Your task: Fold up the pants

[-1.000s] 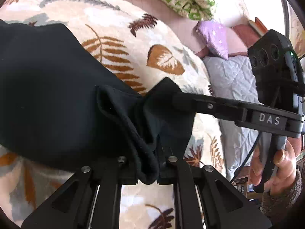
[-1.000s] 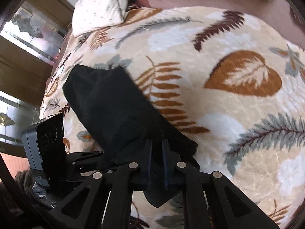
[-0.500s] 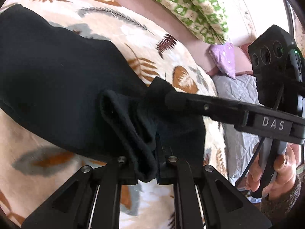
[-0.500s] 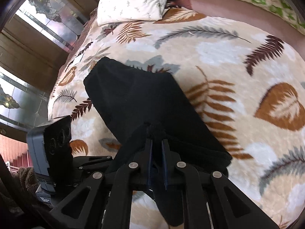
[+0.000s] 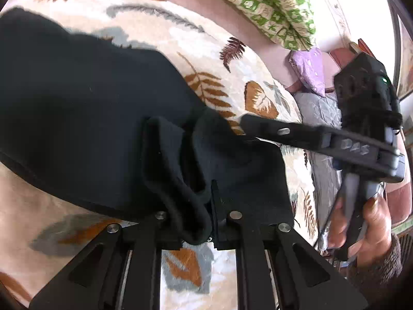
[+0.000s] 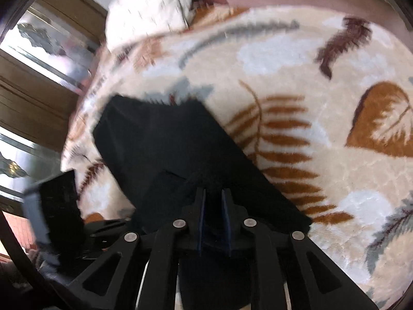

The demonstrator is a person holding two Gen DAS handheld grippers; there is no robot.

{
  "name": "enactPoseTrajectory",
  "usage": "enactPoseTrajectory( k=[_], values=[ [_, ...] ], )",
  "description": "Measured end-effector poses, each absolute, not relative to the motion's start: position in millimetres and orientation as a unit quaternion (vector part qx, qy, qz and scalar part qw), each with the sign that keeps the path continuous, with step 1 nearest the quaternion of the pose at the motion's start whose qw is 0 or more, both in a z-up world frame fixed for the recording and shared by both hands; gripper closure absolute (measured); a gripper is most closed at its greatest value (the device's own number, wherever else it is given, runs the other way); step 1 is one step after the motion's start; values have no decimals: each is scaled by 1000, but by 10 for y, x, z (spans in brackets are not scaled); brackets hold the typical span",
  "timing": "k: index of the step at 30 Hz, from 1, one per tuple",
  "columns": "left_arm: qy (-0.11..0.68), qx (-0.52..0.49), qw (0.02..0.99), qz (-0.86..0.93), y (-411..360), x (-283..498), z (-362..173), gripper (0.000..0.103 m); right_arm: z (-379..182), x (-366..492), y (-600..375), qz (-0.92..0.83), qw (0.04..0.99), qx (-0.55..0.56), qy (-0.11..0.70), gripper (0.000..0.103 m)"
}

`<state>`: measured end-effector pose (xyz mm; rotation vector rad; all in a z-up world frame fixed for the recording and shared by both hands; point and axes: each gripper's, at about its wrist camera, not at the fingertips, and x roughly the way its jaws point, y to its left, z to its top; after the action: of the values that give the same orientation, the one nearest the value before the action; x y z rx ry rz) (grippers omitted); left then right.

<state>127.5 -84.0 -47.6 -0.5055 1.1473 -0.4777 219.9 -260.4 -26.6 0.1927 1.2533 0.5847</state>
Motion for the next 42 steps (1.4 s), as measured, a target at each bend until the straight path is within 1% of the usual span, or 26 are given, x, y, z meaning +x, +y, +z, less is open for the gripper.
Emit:
enactPoseTrajectory(
  k=[1, 2, 3, 6, 10, 12, 14, 16, 18, 21, 23, 27, 31, 33, 35, 36, 38, 39, 42],
  values=[
    [527, -229, 788, -222, -822, 1256, -428, 92, -175, 2156, -2665, 270, 772, 93, 568, 83],
    [519, -220, 796, -220, -795, 1227, -360, 92, -112, 2119, -2714, 267, 777, 93, 562, 78],
    [514, -216, 801, -220, -784, 1209, -327, 92, -60, 2070, -2766, 264, 782, 95, 557, 76],
    [506, -208, 807, -222, -764, 1169, -217, 92, 26, 1914, -2933, 267, 788, 124, 541, 76],
    [496, -189, 819, -219, -791, 1168, -137, 92, -9, 1709, -2912, 285, 783, 132, 537, 76],
    [502, -185, 816, -218, -791, 1244, -177, 88, -60, 1614, -2857, 296, 777, 124, 542, 76],
    [524, -192, 801, -217, -815, 1397, -295, 87, -182, 1579, -2816, 284, 774, 108, 555, 76],
    [544, -189, 789, -214, -858, 1508, -406, 87, -277, 1568, -2877, 265, 777, 103, 562, 78],
    [547, -182, 790, -210, -863, 1516, -439, 86, -371, 1580, -2906, 254, 775, 101, 569, 79],
    [546, -186, 787, -218, -796, 1498, -445, 81, -543, 1568, -2857, 246, 767, 61, 589, 79],
    [550, -178, 788, -214, -753, 1485, -441, 81, -601, 1531, -2842, 251, 770, 44, 585, 79],
    [528, -146, 809, -211, -676, 1436, -285, 81, -594, 1507, -2888, 254, 776, 48, 575, 79],
    [494, -147, 830, -215, -613, 1372, -41, 80, -477, 1499, -2866, 255, 779, 40, 571, 78],
    [497, -137, 826, -228, -711, 1325, 7, 80, -389, 1527, -2926, 260, 780, 68, 565, 75],
    [496, -132, 826, -233, -777, 1261, 15, 80, -244, 1556, -3004, 264, 790, 97, 546, 75],
    [495, -132, 827, -231, -785, 1246, 12, 80, -188, 1587, -3017, 262, 793, 102, 540, 71],
    [497, -137, 827, -223, -771, 1242, -31, 80, -96, 1676, -2987, 258, 802, 87, 532, 62],
    [503, -142, 823, -222, -748, 1261, -74, 80, -78, 1736, -2952, 254, 803, 71, 534, 60],
    [523, -143, 810, -221, -753, 1306, -185, 80, -97, 1925, -2814, 261, 796, 47, 544, 60]
  ],
)
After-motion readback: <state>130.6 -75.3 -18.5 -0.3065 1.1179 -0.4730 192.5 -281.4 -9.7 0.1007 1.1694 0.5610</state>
